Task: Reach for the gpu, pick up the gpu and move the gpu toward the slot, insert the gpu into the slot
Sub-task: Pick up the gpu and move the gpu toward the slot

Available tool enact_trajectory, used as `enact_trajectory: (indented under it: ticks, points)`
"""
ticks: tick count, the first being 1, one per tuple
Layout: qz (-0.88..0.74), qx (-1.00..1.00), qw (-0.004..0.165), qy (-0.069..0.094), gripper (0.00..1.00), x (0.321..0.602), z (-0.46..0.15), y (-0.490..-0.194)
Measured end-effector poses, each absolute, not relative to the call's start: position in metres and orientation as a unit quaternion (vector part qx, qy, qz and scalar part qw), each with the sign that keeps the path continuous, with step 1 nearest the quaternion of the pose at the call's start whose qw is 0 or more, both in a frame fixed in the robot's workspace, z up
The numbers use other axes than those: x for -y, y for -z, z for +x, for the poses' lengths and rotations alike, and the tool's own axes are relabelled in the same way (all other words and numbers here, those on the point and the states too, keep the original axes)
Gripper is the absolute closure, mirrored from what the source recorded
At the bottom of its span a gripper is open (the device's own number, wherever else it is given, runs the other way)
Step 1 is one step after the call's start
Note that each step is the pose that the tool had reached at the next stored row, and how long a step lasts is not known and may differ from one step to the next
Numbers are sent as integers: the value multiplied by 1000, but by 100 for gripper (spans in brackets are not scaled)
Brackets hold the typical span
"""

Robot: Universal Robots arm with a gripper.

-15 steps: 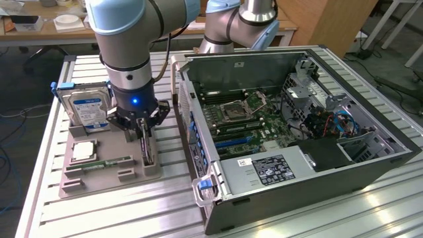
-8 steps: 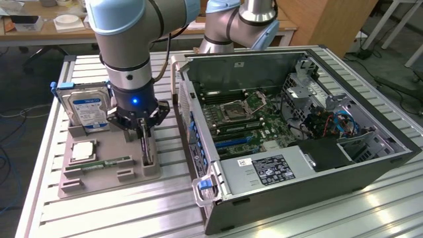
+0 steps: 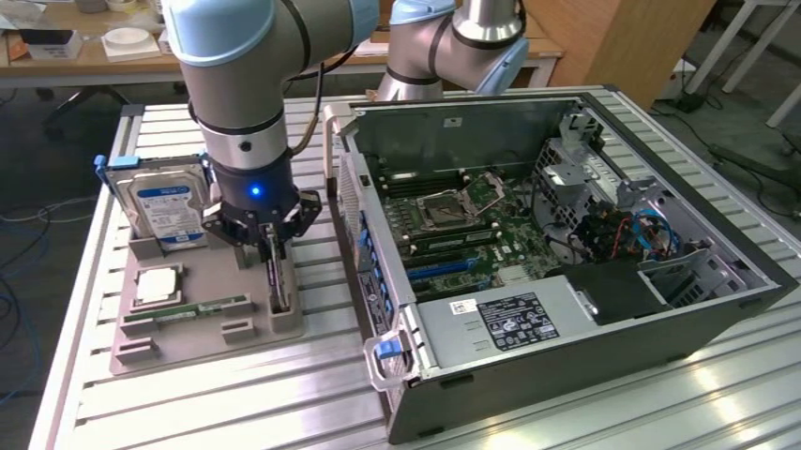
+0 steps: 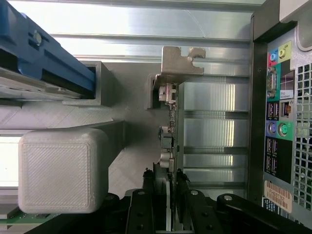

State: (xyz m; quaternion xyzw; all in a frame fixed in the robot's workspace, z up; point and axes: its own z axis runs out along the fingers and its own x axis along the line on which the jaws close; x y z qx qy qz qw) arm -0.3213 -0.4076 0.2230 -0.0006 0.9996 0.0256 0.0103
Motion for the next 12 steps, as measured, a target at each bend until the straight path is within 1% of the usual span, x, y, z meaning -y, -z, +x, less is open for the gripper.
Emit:
enact_trajectory:
  ticks: [9,12]
  points:
    - [-1,-1000,10,-26,71,408,-321,-223]
    - [-1,-1000,10,-26,71,408,-321,-229]
